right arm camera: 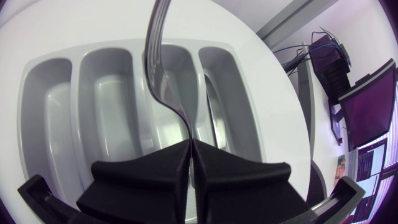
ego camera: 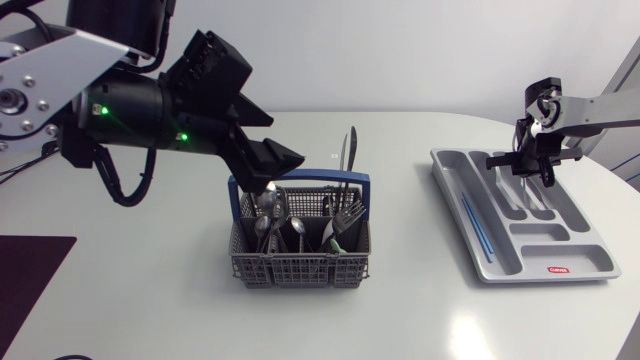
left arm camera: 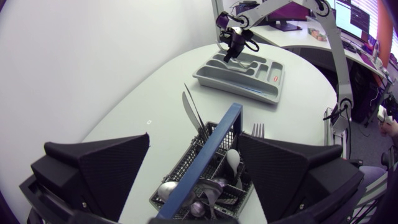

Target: Sort the cutlery from the basket into the organizer compartments.

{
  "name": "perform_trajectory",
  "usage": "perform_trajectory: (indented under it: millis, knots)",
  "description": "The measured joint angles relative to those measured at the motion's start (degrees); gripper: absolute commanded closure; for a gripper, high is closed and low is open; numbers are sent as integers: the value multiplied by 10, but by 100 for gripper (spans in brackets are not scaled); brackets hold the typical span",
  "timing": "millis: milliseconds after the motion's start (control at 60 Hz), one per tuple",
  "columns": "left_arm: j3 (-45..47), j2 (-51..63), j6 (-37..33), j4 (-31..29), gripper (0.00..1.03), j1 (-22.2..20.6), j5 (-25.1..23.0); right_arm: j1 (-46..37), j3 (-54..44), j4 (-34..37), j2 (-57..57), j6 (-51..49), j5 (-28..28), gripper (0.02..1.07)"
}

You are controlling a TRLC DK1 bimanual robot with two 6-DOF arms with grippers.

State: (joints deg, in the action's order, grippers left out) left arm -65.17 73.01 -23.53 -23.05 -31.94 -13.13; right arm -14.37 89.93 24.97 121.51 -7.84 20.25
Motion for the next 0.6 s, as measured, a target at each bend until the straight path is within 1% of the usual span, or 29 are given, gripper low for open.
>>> perform_trajectory:
  millis: [150,200,250,383,517,583,600]
  knots:
    - [0,0,0,0,4,-2,2,-7,15,7,19,4,-1,101]
    - [0,0,0,-1,4,-4,2,-8,21,11,26,4,-2,97]
    - [0,0,0,-2,4,-5,2,-8,28,17,31,4,-4,91]
    - [0,0,0,-4,4,-8,2,-10,40,24,50,8,-10,90]
    - [0,0,0,-6,4,-9,13,-12,54,44,69,14,-24,74]
    - [0,0,0,-7,4,-9,16,-14,57,47,75,15,-26,74]
    - [0,0,0,-7,4,-9,17,-14,57,47,75,15,-27,73]
